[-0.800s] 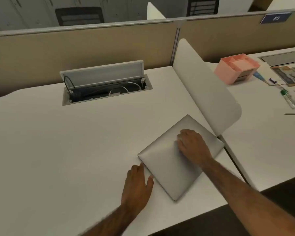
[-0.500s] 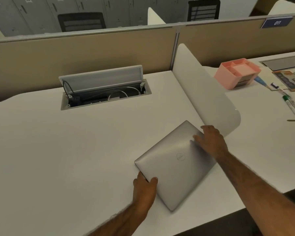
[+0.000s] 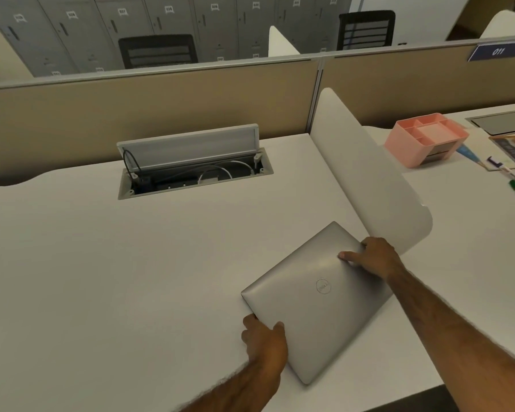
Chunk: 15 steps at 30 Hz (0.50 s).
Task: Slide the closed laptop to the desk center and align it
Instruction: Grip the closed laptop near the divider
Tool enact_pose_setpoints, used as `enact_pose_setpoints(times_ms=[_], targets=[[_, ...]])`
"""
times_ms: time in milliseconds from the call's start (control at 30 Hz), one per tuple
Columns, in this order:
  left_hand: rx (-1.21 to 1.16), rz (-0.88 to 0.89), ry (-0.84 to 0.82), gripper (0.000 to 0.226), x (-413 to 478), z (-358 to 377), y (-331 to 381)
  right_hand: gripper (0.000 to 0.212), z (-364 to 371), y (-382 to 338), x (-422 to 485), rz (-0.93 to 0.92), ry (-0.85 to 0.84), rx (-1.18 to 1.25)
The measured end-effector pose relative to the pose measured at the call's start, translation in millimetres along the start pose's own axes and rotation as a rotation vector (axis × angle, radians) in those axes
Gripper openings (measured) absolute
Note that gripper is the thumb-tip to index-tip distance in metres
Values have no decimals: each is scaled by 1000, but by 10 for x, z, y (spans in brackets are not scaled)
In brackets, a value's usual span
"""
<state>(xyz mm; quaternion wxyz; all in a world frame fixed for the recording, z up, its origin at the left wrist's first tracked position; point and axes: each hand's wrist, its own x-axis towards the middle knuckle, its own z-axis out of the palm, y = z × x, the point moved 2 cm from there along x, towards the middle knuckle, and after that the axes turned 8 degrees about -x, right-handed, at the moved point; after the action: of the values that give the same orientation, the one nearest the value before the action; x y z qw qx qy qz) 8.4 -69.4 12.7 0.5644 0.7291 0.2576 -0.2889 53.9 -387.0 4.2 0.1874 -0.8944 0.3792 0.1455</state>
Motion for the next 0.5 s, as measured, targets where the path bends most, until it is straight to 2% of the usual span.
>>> enact_pose_setpoints(times_ms=[167, 500], targets=[[-41, 1, 60, 20, 84, -34, -15, 78, -36, 1, 22, -1, -39, 60], [-49, 11, 34, 15, 123, -109, -45, 72, -15, -28, 16, 13, -29, 149]])
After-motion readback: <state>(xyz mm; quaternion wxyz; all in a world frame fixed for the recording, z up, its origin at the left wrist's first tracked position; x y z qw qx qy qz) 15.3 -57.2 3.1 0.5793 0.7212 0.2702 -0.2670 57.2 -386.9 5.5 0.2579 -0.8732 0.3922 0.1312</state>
